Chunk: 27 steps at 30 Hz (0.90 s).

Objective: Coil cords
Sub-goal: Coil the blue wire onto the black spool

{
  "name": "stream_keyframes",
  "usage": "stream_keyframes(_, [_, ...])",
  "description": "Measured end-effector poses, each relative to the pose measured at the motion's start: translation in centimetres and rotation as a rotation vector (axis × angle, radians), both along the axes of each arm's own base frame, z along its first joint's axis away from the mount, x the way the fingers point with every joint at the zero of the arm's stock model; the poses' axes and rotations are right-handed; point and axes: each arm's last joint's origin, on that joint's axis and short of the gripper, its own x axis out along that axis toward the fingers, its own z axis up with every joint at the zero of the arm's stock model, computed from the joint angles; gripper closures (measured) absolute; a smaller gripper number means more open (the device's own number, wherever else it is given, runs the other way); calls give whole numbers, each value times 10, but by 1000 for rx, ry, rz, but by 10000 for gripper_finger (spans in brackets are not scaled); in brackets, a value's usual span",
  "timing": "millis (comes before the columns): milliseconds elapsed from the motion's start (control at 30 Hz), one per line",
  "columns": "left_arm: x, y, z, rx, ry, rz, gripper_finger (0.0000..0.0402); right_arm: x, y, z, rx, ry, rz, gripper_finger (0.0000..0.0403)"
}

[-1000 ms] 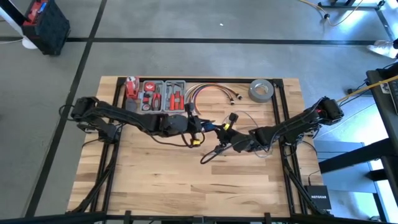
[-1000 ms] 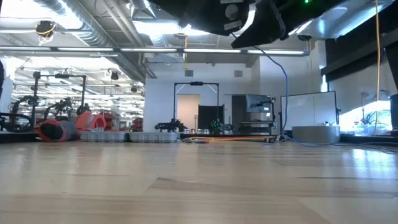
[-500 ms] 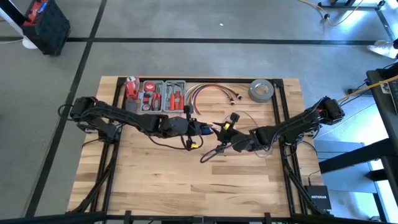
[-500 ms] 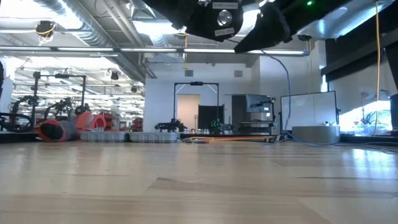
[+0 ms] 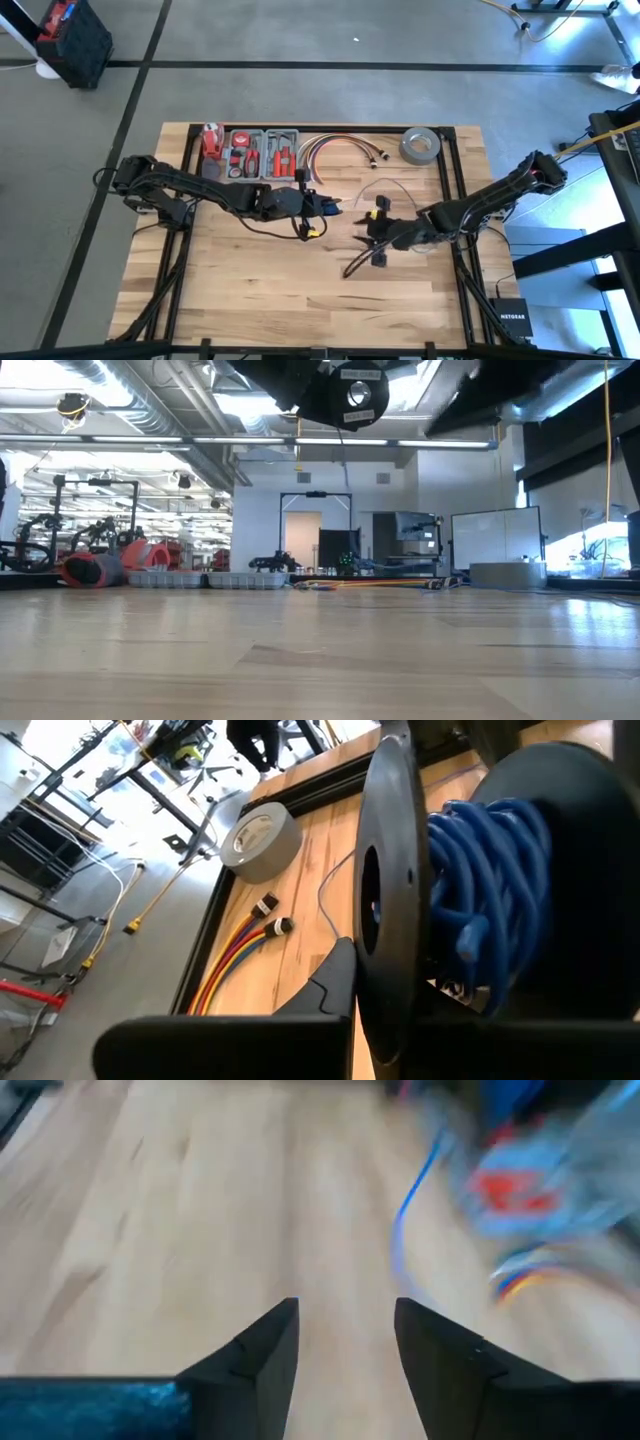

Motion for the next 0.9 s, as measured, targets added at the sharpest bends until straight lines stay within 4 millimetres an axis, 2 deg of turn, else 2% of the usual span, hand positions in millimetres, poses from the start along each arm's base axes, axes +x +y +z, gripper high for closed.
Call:
stream_keyframes(67, [0,0,0,0,0,0,401,0,-2,-8,48,73,-1,231])
stream_keyframes(167, [0,0,0,-2,-1,2,402,7,-7,-25,23,134,-45,230])
stream_keyframes(300, [0,0,0,5,-4,-1,401,22,-24,-52,-85,217,-77,230])
stream_keyframes(500, [0,0,0,17,4,-5,402,38,-51,-85,-47,355,-70,230])
stream_keyframes(667, [0,0,0,14,2,-4,401,54,-56,-105,-65,334,10,230])
stream_keyframes(900, [1,0,0,13,-1,-4,402,65,-55,-126,-154,335,83,231])
